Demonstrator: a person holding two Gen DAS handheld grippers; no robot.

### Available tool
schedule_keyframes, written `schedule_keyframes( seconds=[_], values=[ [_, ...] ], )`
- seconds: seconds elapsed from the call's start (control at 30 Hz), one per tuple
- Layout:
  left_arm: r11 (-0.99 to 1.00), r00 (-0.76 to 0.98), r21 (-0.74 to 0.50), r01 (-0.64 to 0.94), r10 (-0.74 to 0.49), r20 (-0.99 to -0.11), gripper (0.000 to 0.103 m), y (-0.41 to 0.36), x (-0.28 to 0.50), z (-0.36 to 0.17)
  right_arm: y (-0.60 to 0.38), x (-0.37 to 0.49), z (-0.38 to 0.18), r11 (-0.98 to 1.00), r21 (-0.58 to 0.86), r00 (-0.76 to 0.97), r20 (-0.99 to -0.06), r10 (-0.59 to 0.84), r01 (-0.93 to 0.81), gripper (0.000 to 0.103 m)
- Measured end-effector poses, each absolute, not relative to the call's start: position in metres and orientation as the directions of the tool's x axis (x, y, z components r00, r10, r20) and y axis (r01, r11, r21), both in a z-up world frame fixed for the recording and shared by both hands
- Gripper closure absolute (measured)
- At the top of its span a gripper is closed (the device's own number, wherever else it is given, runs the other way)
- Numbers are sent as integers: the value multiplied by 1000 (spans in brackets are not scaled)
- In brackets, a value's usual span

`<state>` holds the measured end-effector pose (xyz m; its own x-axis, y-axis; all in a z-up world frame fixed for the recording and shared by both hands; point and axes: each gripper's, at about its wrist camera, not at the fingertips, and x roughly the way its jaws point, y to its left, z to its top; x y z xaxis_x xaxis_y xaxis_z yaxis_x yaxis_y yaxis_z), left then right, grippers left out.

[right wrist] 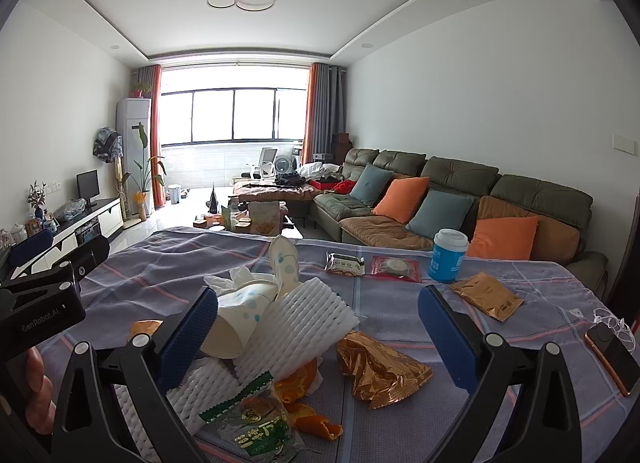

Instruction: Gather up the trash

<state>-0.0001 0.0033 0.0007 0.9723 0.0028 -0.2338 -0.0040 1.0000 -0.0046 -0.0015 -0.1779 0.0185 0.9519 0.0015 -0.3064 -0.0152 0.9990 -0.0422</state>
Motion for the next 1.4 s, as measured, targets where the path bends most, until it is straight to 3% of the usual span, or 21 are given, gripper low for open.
schedule_keyframes(
  seconds=[1.4],
  values=[
    [1000,955,-1,21,-20,-296,3,3,14,-5,-184,18,14,999,-21,936,-350,24,-33,3]
  ],
)
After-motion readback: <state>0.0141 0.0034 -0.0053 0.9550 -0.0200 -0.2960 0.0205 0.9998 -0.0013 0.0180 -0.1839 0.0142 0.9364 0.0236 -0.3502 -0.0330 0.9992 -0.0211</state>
